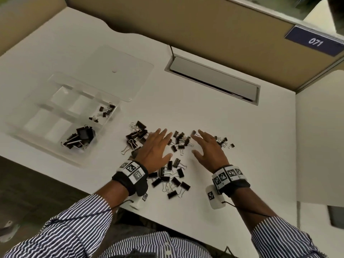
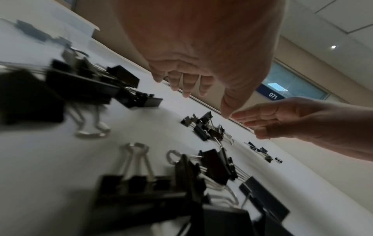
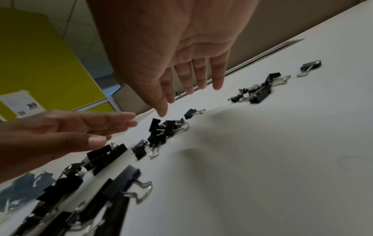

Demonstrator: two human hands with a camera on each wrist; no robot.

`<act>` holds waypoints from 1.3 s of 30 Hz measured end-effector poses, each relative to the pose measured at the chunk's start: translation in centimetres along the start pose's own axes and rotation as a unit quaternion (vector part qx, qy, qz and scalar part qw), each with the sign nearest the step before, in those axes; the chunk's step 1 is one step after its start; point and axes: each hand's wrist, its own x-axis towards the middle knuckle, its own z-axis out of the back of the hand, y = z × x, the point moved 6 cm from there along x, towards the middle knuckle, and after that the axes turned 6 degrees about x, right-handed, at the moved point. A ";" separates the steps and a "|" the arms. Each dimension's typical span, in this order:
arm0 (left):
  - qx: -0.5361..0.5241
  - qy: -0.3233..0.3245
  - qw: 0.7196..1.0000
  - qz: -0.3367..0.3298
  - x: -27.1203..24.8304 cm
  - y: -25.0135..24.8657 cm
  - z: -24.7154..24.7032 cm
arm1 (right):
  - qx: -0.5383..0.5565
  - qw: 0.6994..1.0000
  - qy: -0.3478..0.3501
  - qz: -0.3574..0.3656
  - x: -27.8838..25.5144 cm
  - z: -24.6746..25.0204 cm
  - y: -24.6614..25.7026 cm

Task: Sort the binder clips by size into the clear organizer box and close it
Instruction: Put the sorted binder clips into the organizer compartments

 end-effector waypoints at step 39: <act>0.073 -0.031 0.997 0.021 4.5 0.8 1.7 | 0.069 0.998 -0.007 0.009 7.0 -0.3 -0.8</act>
